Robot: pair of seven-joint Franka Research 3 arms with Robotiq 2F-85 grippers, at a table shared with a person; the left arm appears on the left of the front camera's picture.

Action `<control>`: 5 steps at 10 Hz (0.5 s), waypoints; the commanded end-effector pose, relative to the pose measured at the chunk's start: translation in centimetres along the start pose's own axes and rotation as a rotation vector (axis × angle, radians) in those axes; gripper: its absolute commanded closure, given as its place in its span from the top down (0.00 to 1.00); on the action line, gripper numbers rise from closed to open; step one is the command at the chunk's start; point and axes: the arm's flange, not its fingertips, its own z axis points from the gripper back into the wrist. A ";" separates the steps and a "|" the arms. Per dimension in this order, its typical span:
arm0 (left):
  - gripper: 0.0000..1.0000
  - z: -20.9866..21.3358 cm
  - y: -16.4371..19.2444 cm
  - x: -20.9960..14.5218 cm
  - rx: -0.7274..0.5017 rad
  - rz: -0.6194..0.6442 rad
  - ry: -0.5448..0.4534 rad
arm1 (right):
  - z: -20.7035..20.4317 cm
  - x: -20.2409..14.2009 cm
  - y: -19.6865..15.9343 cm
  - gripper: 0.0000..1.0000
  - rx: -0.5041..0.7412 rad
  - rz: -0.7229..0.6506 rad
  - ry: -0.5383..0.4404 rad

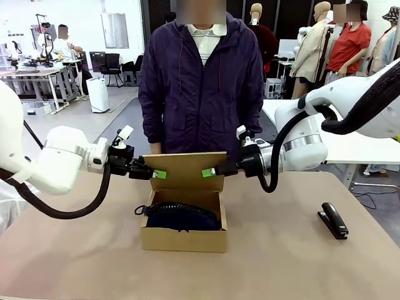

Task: Pack the items into the box.
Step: Close the Mailer Box.

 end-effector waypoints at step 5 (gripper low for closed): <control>1.00 0.9 -2.3 -1.1 0.014 -0.100 -0.080 | 0.4 -2.4 1.8 0.62 0.034 0.182 0.008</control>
